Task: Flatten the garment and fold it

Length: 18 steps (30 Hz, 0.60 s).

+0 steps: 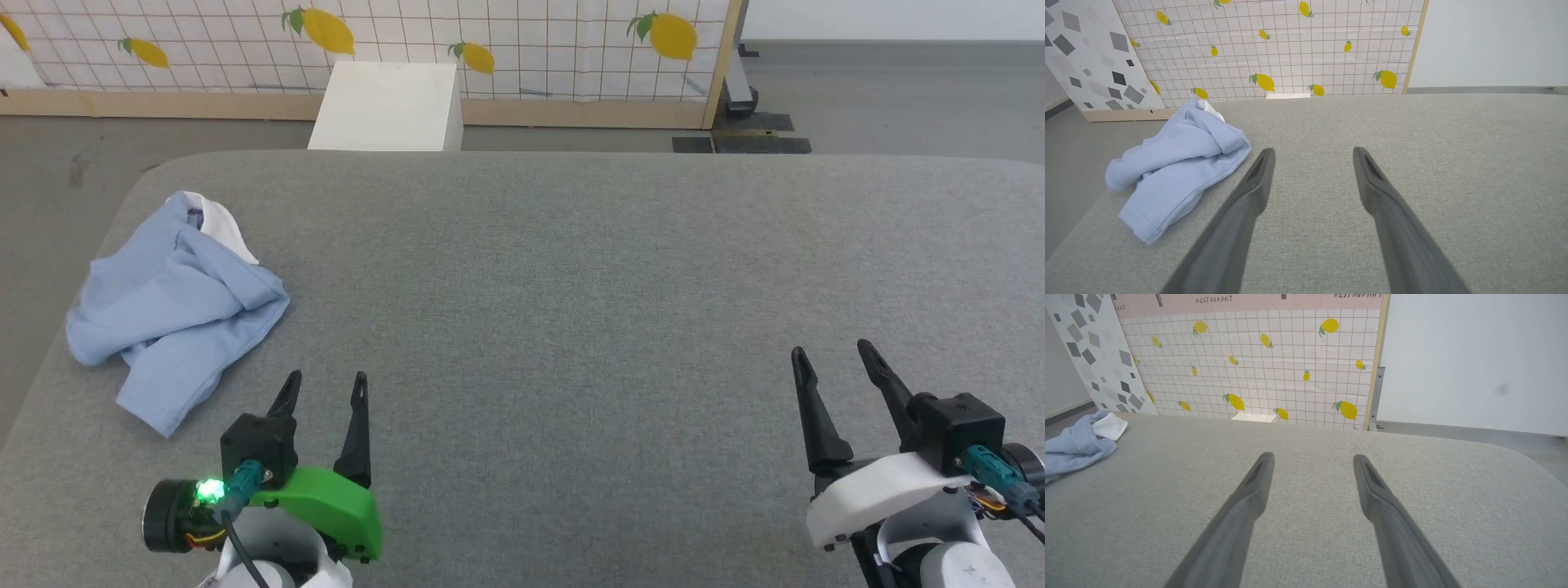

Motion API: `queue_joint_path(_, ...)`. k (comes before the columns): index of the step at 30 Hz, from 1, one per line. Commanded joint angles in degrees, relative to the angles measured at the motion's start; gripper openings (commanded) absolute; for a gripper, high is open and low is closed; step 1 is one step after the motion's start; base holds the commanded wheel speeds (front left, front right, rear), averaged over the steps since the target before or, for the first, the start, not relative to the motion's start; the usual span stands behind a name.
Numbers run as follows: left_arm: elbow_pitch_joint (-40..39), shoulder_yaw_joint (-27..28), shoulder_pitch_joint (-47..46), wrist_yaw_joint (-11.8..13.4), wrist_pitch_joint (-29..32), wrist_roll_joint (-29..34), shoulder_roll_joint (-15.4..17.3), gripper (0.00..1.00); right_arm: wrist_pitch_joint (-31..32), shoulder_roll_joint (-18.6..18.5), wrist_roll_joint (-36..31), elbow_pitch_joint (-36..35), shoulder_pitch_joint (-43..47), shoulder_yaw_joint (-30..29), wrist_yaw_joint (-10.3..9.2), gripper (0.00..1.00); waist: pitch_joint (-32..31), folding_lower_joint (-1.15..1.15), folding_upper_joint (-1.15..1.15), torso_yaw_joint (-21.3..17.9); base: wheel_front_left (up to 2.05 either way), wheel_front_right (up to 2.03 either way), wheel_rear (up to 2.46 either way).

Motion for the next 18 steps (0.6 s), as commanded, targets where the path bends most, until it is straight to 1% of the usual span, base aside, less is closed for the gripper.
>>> queue_joint_path(1, 0.1, -0.2, 0.2, 0.4, 0.0, -0.2, 0.6, 1.0, 0.1, 0.2, 0.4, 0.1, -0.7, -0.1, -0.08, 1.0, 0.0, 0.0, 0.0, 0.0, 0.0, 0.0, 0.0)
queue_joint_path(8, 0.2, -0.7, 0.0, 0.7, 0.0, -0.7, 1.0, 1.0, 0.1, 0.2, 0.5, 0.2, -0.9, -0.1, -0.08, 1.0, 0.1, 0.0, 0.0, 0.1, 0.0, 0.0, 0.0)
queue_joint_path(12, 0.3, -1.0, -0.1, 0.8, 0.1, -1.0, 1.2, 1.0, 0.0, 0.2, -0.5, 0.0, -1.0, 0.2, -0.09, 1.0, 0.1, 0.0, 0.0, 0.2, 0.0, 0.0, 0.0)
queue_joint_path(18, 0.3, -1.6, -0.4, 1.0, 0.0, -1.4, 1.6, 1.0, -0.2, 0.2, -1.6, -0.5, -0.8, 0.7, -0.09, 1.0, 0.5, 0.0, 0.0, 1.3, 0.0, 0.0, 0.0)
